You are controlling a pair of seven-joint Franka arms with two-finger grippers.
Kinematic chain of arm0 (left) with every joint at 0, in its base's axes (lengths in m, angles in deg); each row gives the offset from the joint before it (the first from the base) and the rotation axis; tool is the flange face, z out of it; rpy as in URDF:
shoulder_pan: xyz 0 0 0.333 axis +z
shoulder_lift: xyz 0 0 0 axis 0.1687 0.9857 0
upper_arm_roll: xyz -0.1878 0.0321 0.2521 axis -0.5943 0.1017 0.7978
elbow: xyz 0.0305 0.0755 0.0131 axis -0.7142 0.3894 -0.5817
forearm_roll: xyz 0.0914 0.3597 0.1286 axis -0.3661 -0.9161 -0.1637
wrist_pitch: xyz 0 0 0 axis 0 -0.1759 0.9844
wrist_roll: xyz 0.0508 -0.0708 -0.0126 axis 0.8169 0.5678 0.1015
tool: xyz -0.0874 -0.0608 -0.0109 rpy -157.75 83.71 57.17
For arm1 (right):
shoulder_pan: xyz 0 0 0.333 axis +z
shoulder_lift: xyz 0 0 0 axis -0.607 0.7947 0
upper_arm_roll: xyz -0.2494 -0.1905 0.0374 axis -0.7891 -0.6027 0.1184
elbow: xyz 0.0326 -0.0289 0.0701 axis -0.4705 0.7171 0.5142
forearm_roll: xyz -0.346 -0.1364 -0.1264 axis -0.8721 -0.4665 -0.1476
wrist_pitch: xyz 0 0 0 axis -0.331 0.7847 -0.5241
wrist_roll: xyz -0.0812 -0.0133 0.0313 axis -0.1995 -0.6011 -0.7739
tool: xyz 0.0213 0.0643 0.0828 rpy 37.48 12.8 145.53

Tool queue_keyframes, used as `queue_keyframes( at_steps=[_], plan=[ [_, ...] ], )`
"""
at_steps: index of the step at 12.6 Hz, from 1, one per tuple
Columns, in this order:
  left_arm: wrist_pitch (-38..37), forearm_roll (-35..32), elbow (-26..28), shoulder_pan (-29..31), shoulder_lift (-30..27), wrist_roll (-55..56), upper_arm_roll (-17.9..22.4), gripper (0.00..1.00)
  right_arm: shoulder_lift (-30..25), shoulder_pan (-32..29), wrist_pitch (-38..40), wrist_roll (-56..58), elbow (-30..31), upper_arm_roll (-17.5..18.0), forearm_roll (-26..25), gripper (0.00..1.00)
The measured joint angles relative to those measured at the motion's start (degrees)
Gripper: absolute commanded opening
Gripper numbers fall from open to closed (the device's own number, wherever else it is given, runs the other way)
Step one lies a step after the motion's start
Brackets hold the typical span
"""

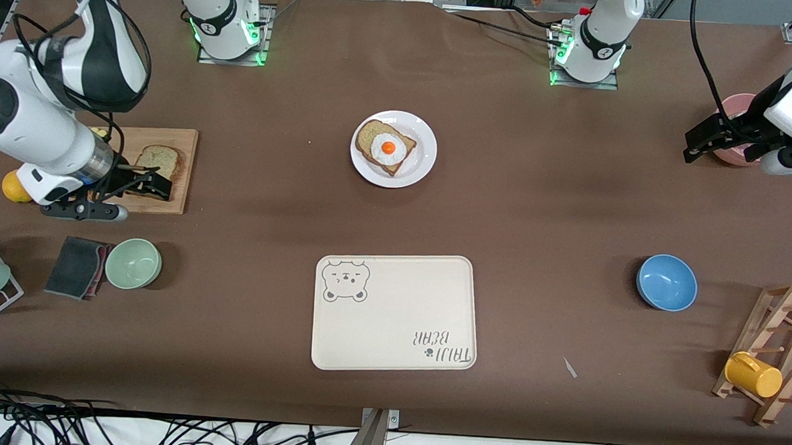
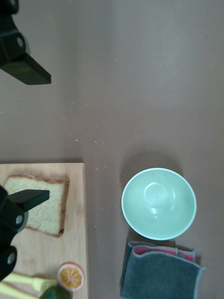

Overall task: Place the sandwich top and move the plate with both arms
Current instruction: 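Reach the right gripper down to the bread slice on the cutting board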

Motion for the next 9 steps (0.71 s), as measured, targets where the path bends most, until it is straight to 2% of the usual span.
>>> queue_keyframes(
  at_steps=[3, 5, 6, 9],
  plan=[
    [0.0, 0.0, 0.0, 0.0, 0.0, 0.0, 0.0, 1.00, 0.5, 0.0, -9.1, -0.4, 8.8, -1.2, 0.0, 0.89],
    [0.0, 0.0, 0.0, 0.0, 0.0, 0.0, 0.0, 1.00, 0.6, 0.0, -9.7, -2.3, 10.8, -1.8, 0.0, 0.87],
    [0.0, 0.0, 0.0, 0.0, 0.0, 0.0, 0.0, 1.00, 0.7, 0.0, -9.6, -3.6, 11.2, -2.1, -0.3, 0.83],
    [0.0, 0.0, 0.0, 0.0, 0.0, 0.0, 0.0, 1.00, 1.7, -0.1, -12.2, -9.4, 14.0, -3.7, -8.2, 0.77]
  ],
)
